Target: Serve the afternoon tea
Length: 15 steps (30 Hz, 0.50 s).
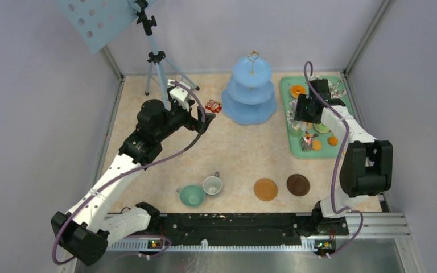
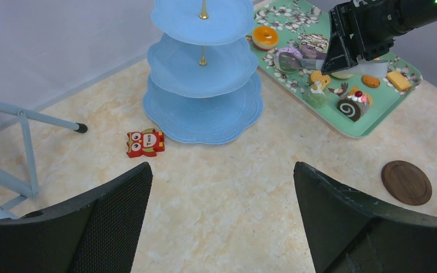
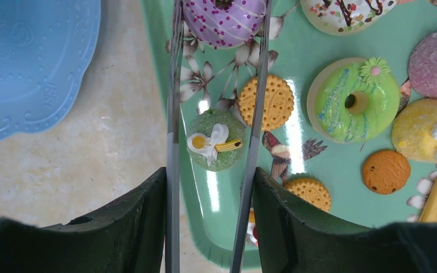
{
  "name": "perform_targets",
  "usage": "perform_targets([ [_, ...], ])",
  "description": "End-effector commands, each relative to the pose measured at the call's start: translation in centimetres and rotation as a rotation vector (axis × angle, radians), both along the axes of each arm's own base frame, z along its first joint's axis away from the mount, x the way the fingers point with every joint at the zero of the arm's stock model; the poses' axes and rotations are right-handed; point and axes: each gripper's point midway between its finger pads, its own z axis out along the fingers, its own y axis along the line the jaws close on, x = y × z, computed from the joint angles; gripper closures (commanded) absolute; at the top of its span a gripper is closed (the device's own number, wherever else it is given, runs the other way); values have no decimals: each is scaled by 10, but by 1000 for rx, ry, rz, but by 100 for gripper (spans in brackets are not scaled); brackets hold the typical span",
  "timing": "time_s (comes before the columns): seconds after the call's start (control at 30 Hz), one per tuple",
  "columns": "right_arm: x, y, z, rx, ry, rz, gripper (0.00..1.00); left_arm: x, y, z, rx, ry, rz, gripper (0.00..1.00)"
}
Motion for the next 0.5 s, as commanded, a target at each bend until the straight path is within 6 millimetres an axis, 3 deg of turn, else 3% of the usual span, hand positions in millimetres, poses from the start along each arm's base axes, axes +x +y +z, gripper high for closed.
perform_targets([
  [0.0,14,-1,51,7,-177,11,56,-1,0,18,-29,-71,-2,1],
  [0.23,1,4,65,29,-246,38,63,-1,-1,17,-30,-67,-5,1],
  [0.47,-10,58,63,133,-276,206,63,-1,-2,16,-30,-60,-11,1],
])
